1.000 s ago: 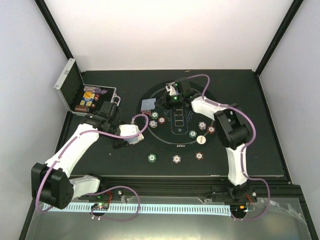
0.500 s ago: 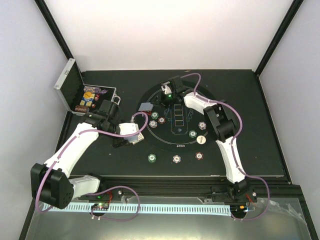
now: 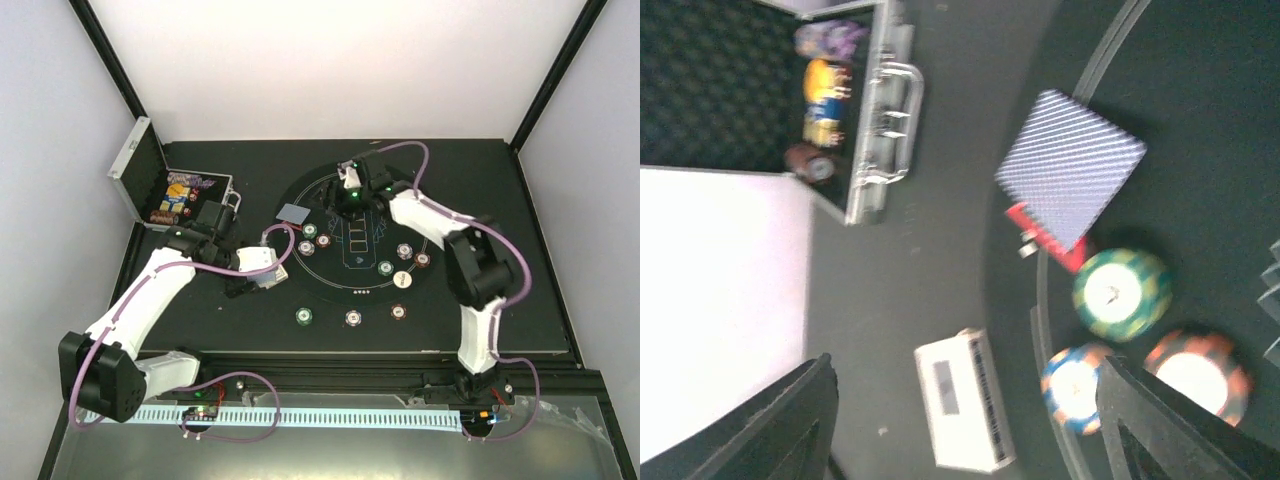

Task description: Distribute texas hold em gaming equipment

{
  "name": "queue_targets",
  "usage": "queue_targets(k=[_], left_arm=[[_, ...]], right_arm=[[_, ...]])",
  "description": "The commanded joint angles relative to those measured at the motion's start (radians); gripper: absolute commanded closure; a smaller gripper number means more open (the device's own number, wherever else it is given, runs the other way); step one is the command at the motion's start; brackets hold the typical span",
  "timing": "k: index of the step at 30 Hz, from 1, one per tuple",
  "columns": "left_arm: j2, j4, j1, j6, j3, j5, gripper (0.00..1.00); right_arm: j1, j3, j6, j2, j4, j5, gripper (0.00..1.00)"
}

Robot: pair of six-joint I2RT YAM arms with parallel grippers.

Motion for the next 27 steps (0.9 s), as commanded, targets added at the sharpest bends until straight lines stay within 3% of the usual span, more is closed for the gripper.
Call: queue_targets(k=[1,7,11,17,27], left_arm=[[-0.047,-0.048,0.003,-0.005,0.045,0.064,0.99],[-0.085,-0.077,-0.001,0.011,0.050,0.097,0.99],[-0.095,-0.099,-0.005,0.019,0.055,0.112,0.98],[-0.119,-0.109,-0.012,0.033,0.046,0.118,0.98],[-0.126,-0.113,-0.019,0.044,0.049,0.119,0.98]], right_arm=[[0.068,-0.203,0.033,-0.234,0.157,-0.008,0.23],[0.245,-0.581,0.176,-0.458,0.425,-0.049,0.20],[0.357,-0.715,0.296,-0.509,0.631,-0.048,0.20],[0.446,-0.743,0.353,-0.487,0.758,-0.038,0.19],[0.450,-0.701,0.371,-0.442,0.786,-0.070,0.19]])
